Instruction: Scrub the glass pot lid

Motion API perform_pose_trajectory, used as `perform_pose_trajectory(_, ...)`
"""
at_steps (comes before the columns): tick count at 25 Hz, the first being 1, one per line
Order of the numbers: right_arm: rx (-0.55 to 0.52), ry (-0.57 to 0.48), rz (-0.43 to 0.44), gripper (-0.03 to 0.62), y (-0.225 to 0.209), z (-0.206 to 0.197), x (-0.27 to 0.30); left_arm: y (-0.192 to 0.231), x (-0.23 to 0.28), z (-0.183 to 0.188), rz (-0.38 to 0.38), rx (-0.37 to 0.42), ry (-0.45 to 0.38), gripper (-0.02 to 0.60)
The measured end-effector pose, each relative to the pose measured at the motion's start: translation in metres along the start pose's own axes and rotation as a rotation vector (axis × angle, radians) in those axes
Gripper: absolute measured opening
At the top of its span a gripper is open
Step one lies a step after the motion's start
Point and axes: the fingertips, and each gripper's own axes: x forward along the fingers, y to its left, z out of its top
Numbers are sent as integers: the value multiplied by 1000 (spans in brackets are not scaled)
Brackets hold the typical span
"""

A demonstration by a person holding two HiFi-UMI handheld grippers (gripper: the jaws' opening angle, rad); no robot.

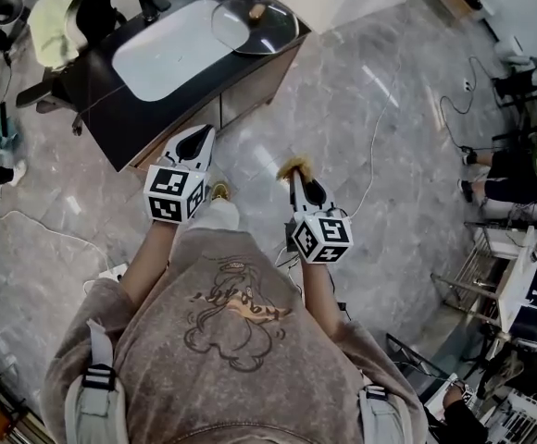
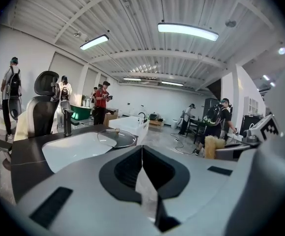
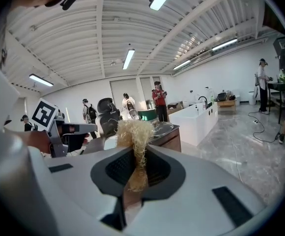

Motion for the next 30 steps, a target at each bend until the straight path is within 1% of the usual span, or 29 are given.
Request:
perform_pose_trajectory(7, -6, 3, 1, 48, -11, 37, 70, 44, 54, 34, -15, 2, 2, 17)
perform_pose_trajectory(11, -16, 2, 11, 48, -13, 48, 88, 57, 65, 39, -20, -18, 25, 17)
perform_pose_trajectory(15, -18, 2, -1, 48, -20, 50, 103, 70, 75, 39, -18, -14, 31, 17)
perform_pose_trajectory(18, -6, 2, -13, 48, -25, 51, 114, 77, 83, 38, -32, -19, 43, 17)
perform_pose_trajectory(21, 4, -3, -31, 48, -34, 55, 121, 81, 91, 40, -39, -45, 49, 17)
perform_pose_trajectory(26, 11, -1, -51, 48, -56, 62, 131, 81, 115, 46, -38, -23, 55, 17)
perform_pose_trajectory(30, 14, 2, -39, 48, -68, 67, 153, 87, 139, 53, -41, -24, 48, 17)
